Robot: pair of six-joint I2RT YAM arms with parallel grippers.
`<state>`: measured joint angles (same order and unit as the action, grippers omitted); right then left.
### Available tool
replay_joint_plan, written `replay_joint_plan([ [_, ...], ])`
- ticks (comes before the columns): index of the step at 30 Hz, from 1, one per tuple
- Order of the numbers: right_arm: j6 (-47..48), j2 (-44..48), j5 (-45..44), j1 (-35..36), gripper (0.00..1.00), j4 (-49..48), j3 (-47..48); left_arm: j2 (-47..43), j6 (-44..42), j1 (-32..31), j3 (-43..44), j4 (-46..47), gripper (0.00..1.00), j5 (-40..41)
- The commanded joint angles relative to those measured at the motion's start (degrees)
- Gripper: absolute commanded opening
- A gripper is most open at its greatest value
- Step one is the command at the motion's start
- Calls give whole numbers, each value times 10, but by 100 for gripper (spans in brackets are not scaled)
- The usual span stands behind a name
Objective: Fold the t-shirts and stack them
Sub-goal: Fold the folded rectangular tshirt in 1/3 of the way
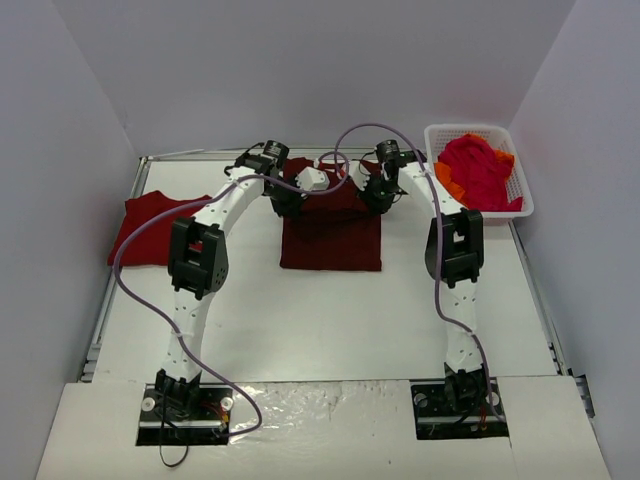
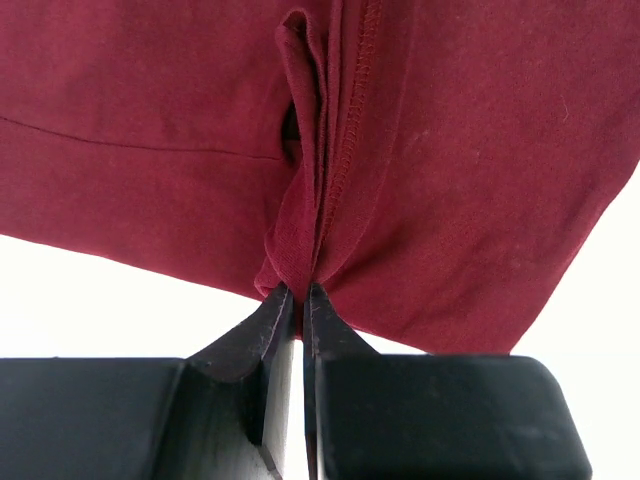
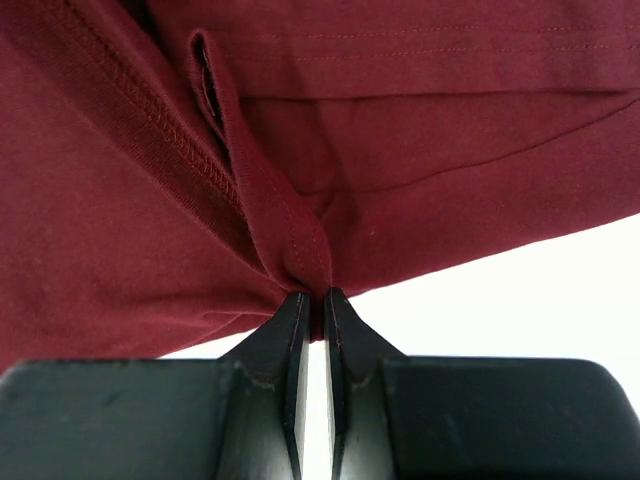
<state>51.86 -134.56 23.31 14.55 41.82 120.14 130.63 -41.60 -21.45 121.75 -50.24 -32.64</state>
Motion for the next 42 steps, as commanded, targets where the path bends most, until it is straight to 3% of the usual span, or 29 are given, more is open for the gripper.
replay_joint_plan([
  [1, -11, -4, -18, -7, 3, -9, 18, 0, 4, 6, 31, 3, 2, 6],
  [4, -15, -10, -20, -8, 7, -17, 18, 6, 5, 7, 38, 4, 7, 10],
  [6, -23, -13, -21, -8, 23, -25, 19, 10, 5, 7, 39, 4, 16, 8],
  [9, -33, -14, -27, -9, 36, -40, 18, 14, 6, 7, 40, 8, 31, 13],
  [13, -44, -12, -33, -11, 43, -57, 19, 15, 11, 7, 41, 14, 38, 19],
  [23, -80, 27, -47, -11, 45, -92, 12, -16, 21, 7, 26, 26, 43, 34],
  [32, -109, 91, -53, -11, 50, -178, -76, -42, 64, 17, -17, 92, 44, 67],
  [42, -133, 16, -127, -12, 50, -197, -3, 23, 80, 33, 51, 110, 44, 100],
])
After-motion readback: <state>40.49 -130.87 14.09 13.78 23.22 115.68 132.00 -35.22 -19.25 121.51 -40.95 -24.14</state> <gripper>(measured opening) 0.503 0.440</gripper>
